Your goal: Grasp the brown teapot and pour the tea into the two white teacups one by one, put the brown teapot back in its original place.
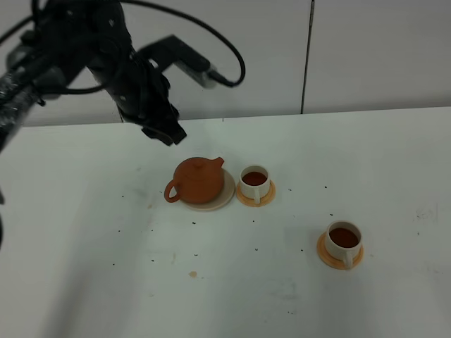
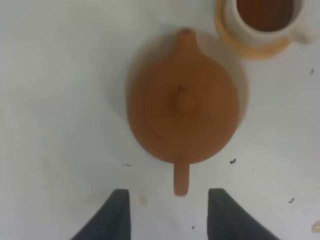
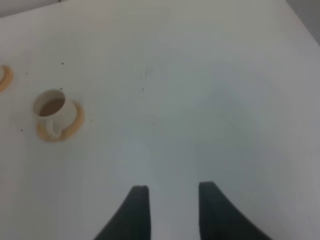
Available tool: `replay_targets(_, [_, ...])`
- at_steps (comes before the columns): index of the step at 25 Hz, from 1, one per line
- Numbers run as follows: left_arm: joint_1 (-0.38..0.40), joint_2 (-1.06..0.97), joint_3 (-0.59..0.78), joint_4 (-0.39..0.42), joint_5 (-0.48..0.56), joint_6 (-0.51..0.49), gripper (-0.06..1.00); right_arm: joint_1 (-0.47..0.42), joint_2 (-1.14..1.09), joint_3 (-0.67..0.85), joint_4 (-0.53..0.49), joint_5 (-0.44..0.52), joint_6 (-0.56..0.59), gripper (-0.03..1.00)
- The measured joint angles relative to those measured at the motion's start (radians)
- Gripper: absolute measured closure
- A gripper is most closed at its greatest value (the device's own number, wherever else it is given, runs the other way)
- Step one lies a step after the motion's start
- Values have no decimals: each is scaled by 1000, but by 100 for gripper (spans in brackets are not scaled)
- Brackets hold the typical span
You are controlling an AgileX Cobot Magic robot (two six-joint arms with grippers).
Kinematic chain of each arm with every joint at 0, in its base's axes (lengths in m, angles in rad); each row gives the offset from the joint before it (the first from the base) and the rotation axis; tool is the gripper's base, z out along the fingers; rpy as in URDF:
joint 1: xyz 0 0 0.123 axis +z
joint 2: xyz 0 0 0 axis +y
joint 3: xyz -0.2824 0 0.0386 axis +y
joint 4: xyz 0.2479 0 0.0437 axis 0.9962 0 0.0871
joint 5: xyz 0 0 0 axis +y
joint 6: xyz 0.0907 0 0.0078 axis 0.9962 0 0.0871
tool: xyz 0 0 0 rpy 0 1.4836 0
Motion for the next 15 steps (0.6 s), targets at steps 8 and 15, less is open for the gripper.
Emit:
replay_targets(8, [5, -163, 0, 143, -1, -10, 61, 0, 0, 0, 0, 0, 0, 73])
replay_targets(15, [102, -362, 237, 153, -2, -17, 62, 0, 0, 0, 0, 0, 0, 73])
